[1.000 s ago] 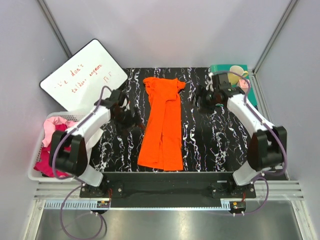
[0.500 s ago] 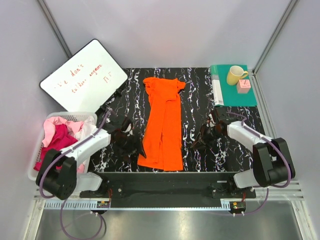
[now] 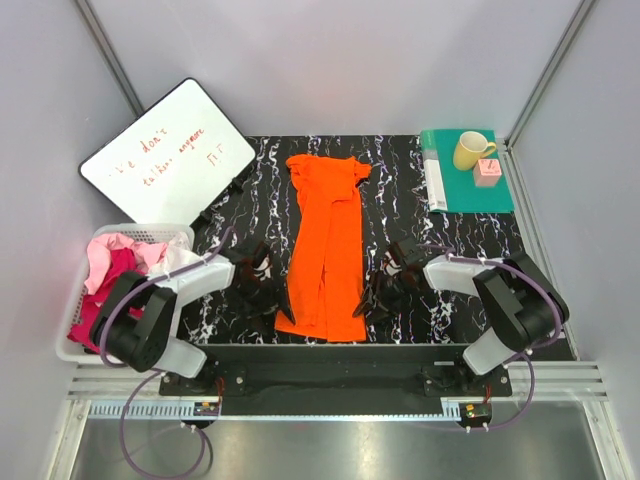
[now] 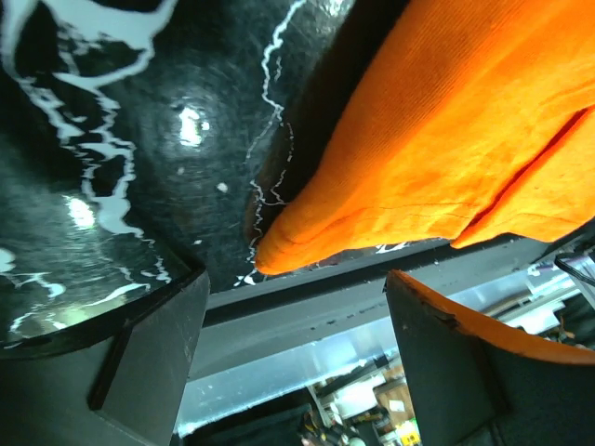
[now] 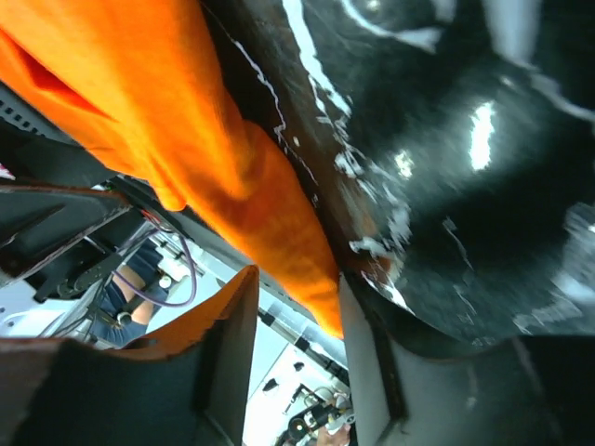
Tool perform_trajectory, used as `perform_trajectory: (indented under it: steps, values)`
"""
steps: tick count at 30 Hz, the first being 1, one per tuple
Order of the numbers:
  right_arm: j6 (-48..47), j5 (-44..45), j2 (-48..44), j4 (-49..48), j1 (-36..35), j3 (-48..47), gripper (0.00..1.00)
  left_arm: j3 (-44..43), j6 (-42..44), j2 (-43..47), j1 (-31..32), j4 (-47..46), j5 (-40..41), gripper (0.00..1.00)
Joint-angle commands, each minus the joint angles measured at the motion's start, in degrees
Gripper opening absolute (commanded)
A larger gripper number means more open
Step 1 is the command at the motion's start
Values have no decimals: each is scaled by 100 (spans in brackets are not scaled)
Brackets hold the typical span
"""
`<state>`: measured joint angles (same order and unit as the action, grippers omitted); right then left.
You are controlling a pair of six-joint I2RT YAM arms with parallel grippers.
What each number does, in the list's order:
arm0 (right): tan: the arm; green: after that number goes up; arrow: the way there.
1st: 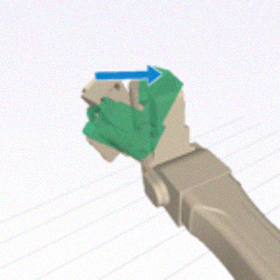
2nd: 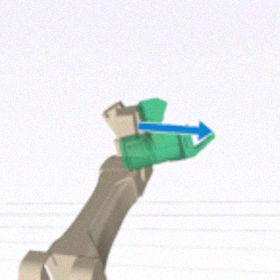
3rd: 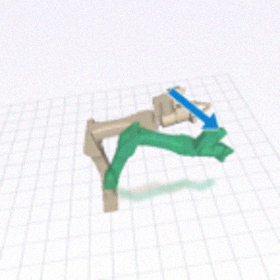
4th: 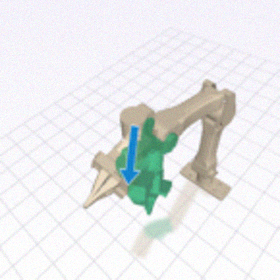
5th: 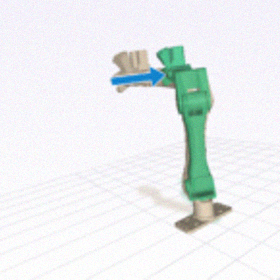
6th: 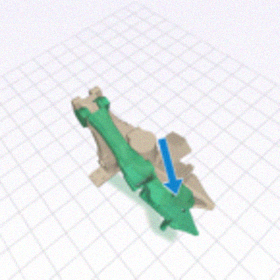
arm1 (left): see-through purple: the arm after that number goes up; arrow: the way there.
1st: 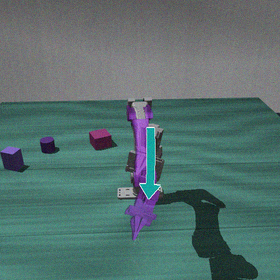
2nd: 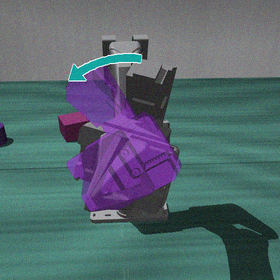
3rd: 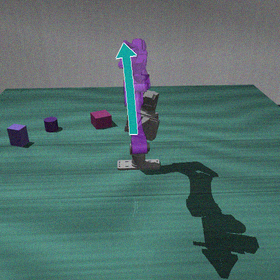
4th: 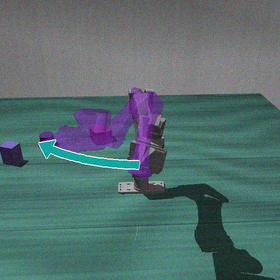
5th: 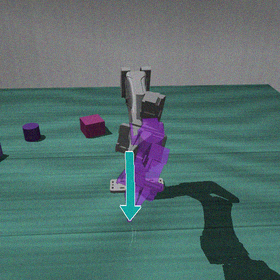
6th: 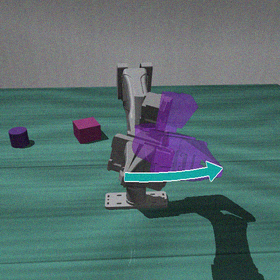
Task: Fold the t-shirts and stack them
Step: Fold the tshirt
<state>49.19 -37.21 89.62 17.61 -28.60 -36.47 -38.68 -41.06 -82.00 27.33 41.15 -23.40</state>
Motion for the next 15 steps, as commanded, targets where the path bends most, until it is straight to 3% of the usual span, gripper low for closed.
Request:
perform_trajectory:
  steps: [1, 11, 15]
  values:
    - [302, -102, 318, -582, -269, -36, 51, -8, 54, -316, 27, -432, -7, 85]
    - [574, -224, 293, -688, -533, 210, 55, -175, 133, -1010, 27, -687, 46, 81]
    - [478, -199, 152, -233, -533, 176, 57, -254, 142, -1257, 27, -801, 72, 76]
